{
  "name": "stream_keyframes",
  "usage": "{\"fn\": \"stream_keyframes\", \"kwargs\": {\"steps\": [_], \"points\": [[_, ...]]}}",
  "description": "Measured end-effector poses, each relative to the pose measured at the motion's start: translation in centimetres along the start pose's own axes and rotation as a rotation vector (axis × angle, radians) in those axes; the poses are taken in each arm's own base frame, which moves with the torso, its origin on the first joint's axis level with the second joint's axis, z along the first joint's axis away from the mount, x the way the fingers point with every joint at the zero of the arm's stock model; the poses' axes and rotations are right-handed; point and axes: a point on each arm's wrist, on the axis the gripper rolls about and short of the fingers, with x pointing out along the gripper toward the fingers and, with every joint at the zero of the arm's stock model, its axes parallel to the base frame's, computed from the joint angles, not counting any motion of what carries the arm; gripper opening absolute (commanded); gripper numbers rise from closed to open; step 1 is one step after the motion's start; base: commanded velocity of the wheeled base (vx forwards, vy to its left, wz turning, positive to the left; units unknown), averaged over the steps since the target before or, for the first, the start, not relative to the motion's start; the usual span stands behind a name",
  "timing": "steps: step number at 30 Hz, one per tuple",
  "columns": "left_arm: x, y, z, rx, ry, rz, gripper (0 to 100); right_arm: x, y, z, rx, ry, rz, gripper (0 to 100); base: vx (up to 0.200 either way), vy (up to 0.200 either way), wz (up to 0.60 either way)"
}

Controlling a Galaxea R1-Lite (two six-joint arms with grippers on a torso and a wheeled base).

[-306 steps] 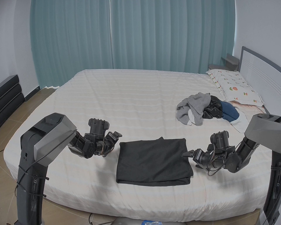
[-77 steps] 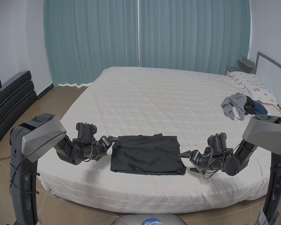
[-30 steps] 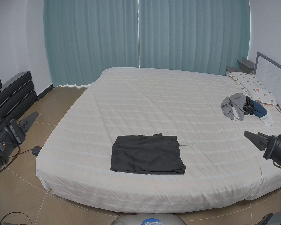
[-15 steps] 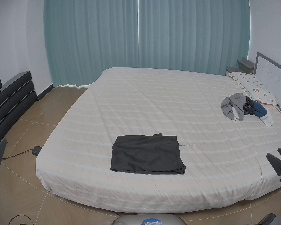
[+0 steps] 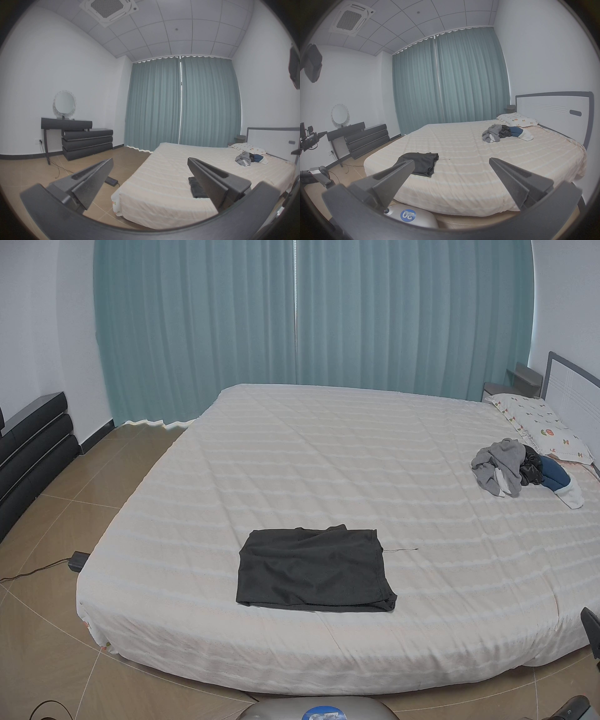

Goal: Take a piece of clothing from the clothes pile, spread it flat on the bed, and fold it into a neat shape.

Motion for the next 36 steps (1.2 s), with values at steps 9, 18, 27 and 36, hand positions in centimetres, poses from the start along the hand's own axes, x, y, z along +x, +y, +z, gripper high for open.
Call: {"fn": "stream_keyframes", "kwargs": {"steps": [9, 18, 27, 36], "points": [[-1.3, 0.2, -1.6, 0.012, -0.061, 0.034, 100, -1.7, -0.2, -1.7, -0.039, -0.039, -0.024, 100, 0.000, 0.000, 0.00], [-0.7, 0.1, -2.8, -0.007, -0.110, 0.034, 100, -2.2, -0.1, -3.7, -0.078, -0.072, -0.067, 100, 0.000, 0.000, 0.00], [0.5, -0.1, -4.8, -0.039, -0.247, 0.025, 100, -1.5, -0.1, -5.0, -0.128, -0.223, -0.077, 100, 0.000, 0.000, 0.00], [1.0, -0.3, -7.7, 0.016, -0.030, -0.066, 100, -0.6, -0.3, -6.9, -0.087, -0.188, -0.069, 100, 0.000, 0.000, 0.00]]}}
